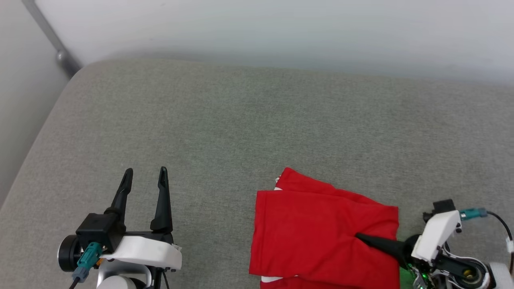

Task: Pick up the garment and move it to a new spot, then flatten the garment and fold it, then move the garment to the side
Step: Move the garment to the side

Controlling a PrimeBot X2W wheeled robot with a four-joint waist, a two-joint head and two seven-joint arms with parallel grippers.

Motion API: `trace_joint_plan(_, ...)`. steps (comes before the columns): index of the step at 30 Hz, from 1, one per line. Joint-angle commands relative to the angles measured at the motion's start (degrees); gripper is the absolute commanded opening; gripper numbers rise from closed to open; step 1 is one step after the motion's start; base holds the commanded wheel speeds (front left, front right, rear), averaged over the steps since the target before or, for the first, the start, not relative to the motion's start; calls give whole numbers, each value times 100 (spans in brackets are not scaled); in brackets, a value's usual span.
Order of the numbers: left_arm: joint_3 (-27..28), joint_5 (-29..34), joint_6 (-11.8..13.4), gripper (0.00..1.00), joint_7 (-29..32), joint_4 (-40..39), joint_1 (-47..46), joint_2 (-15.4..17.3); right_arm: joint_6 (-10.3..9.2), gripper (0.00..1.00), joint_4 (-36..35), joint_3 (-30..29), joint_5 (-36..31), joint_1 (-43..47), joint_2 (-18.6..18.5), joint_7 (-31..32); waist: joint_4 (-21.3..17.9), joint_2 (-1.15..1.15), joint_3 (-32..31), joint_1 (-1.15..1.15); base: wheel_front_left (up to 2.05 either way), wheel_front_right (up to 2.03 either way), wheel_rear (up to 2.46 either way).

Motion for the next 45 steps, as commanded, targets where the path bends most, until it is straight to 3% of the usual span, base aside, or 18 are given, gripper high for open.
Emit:
trace_joint_plan(1, 9, 52, -16, 100, -33, -5, 43, -26, -3, 0, -67, 42, -50, 41, 3, -38, -59, 0, -44, 0, 0, 0, 0)
trace_joint_plan(6, 100, 154, -96, 100, -29, -34, 89, -27, -3, 0, -688, 658, -895, 110, -424, -436, -338, 0, -123, 0, 0, 0, 0)
trace_joint_plan(11, 182, 195, -111, 100, -29, -72, 162, -19, -3, 0, -984, 1279, -1869, -108, -934, -831, -900, 0, -143, 0, 0, 0, 0)
trace_joint_plan(17, 182, 296, -216, 100, -23, -194, -43, 27, -3, 0, -870, 1788, -2831, -633, -1436, -1104, -1804, 0, 155, 0, 0, 0, 0)
trace_joint_plan(22, 115, 448, -328, 100, 35, -360, -447, 144, -3, 0, -634, 1977, -3193, -1238, -1696, -1273, -2516, 0, 783, 0, 0, 0, 0)
trace_joint_plan(26, 32, 622, -433, 100, 225, -529, -930, 313, -3, 0, -347, 1934, -3373, -1754, -1888, -1626, -2895, 0, 1362, 0, 0, 0, 0)
trace_joint_plan(32, -68, 878, -566, 100, 591, -877, -1533, 563, -3, 0, 182, 1674, -3771, -2507, -2174, -2231, -3147, 0, 2117, 0, 0, 0, 0)
trace_joint_plan(39, -254, 1154, -758, 100, 1045, -1452, -2261, 759, -3, 0, 1070, 761, -4491, -3514, -2447, -3260, -3100, 0, 3053, 0, 0, 0, 0)
trace_joint_plan(45, -381, 1301, -866, 100, 1276, -1670, -2679, 836, -3, 0, 1548, 63, -5120, -3964, -2321, -4062, -2992, 0, 3488, 0, 0, 0, 0)
